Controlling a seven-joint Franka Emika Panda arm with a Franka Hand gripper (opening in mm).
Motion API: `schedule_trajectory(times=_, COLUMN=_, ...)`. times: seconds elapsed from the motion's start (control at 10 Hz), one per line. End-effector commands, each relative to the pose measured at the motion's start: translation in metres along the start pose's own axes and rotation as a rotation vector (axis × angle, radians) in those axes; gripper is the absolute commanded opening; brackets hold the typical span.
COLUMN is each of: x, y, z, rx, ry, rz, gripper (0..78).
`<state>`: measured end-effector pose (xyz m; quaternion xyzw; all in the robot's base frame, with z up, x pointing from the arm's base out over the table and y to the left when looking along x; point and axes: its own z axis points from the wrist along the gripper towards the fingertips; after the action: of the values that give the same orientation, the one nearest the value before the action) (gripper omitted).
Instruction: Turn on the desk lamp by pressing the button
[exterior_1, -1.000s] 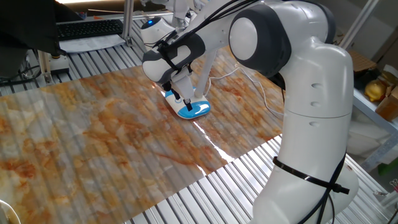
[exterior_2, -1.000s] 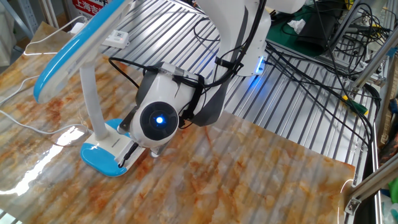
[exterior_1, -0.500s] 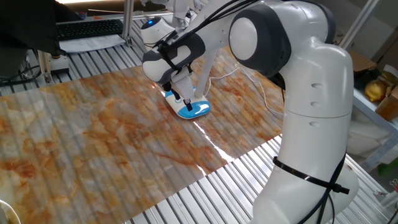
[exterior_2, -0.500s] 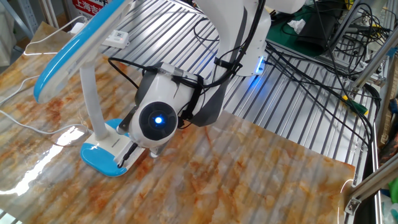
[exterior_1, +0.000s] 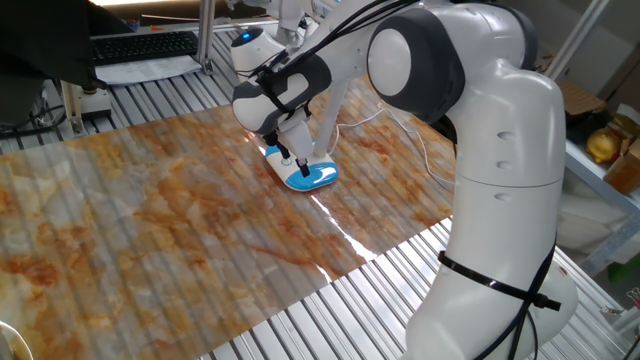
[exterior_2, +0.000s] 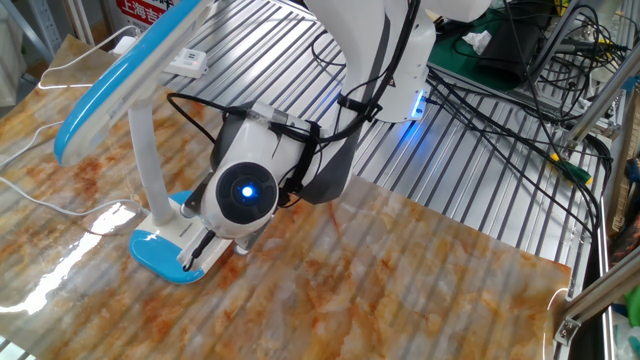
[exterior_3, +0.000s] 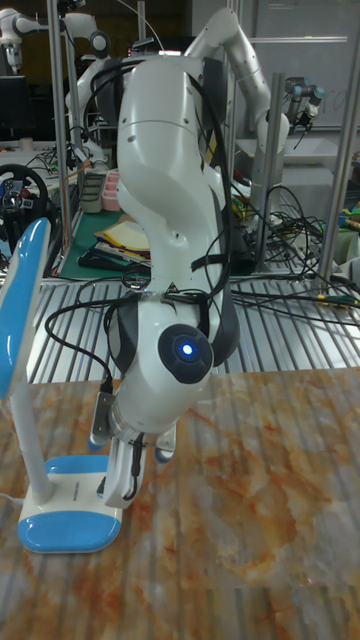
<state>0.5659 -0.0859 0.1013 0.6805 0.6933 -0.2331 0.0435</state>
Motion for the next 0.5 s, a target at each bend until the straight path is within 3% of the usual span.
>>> schedule_trajectory(times=0.1, x=0.0022, y=-0.0045, z=0.0034, rx=-0.004, ry=0.002, rz=-0.008, gripper=77.4)
schedule_trajectory(times=0.5, x=0.0045, y=-0.0086, z=0.0061, rx=-0.004, ry=-0.004, rz=-0.013, gripper=77.4)
